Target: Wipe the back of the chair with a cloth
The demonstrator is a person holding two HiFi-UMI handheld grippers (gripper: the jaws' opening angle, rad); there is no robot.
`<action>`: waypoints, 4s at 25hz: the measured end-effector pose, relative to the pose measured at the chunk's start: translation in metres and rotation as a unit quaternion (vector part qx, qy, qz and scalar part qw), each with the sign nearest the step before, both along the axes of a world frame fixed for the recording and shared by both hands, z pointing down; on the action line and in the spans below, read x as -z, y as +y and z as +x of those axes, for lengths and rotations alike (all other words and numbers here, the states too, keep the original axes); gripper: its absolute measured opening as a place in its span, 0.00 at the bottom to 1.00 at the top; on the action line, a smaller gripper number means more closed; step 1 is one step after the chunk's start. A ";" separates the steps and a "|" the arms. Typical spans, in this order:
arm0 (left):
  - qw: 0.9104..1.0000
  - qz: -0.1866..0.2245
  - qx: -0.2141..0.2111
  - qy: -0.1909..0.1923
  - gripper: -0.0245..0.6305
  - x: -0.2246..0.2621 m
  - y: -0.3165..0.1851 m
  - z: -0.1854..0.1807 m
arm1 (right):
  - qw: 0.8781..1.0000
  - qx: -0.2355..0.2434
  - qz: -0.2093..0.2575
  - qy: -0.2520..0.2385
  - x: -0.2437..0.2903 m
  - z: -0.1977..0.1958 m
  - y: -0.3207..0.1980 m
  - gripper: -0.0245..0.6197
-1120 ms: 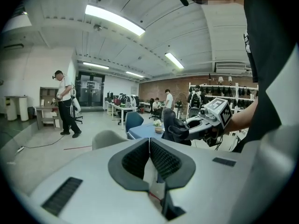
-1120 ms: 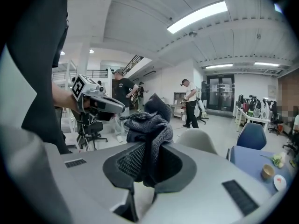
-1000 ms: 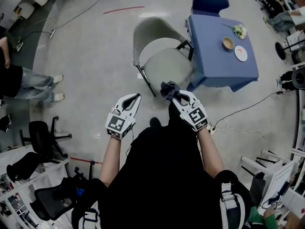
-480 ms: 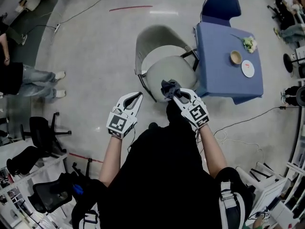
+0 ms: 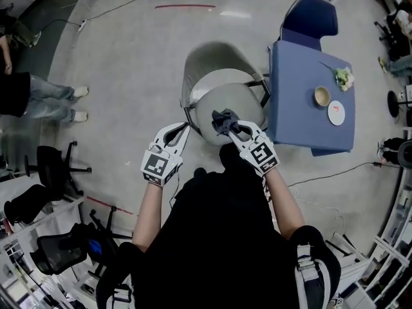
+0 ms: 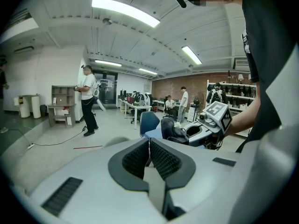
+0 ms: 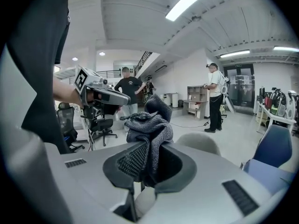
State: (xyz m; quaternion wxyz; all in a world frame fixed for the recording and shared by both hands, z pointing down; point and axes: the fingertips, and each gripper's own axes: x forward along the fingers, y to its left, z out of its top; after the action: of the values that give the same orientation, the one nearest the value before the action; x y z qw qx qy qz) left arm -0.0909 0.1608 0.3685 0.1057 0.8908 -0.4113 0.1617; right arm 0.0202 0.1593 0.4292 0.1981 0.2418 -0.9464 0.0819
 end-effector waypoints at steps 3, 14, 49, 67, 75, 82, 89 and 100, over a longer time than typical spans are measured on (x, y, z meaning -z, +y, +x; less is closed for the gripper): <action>1.000 0.003 0.019 0.001 0.08 0.005 -0.016 0.004 | 1.000 0.019 0.003 0.001 0.003 0.003 -0.022 0.15; 0.993 0.000 0.114 -0.011 0.08 0.005 -0.052 0.013 | 0.997 0.079 0.019 -0.001 -0.006 0.010 -0.099 0.15; 0.996 -0.058 0.067 0.013 0.08 -0.051 -0.197 -0.056 | 0.985 0.121 0.025 0.117 -0.170 -0.124 -0.278 0.15; 0.994 -0.078 0.078 0.017 0.08 -0.072 -0.217 -0.073 | 0.983 0.102 -0.011 0.150 -0.240 -0.155 -0.333 0.16; 0.993 -0.084 0.077 0.015 0.08 -0.085 -0.225 -0.065 | 0.986 0.073 -0.016 0.146 -0.242 -0.148 -0.356 0.16; 0.995 -0.080 0.065 0.015 0.08 -0.085 -0.230 -0.055 | 0.989 0.024 -0.034 0.140 -0.246 -0.121 -0.372 0.16; 0.995 -0.083 0.056 0.007 0.08 -0.091 -0.231 -0.046 | 0.989 -0.002 -0.040 0.141 -0.250 -0.096 -0.388 0.16; 0.995 -0.089 0.053 0.002 0.08 -0.093 -0.227 -0.040 | 0.983 -0.086 -0.075 0.141 -0.264 -0.041 -0.401 0.16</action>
State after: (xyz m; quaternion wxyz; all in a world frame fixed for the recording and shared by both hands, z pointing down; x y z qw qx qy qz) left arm -0.1312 -0.0657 0.4610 0.1940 0.8550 -0.4417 0.1904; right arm -0.0203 -0.2420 0.6932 0.3394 0.3161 -0.8757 0.1342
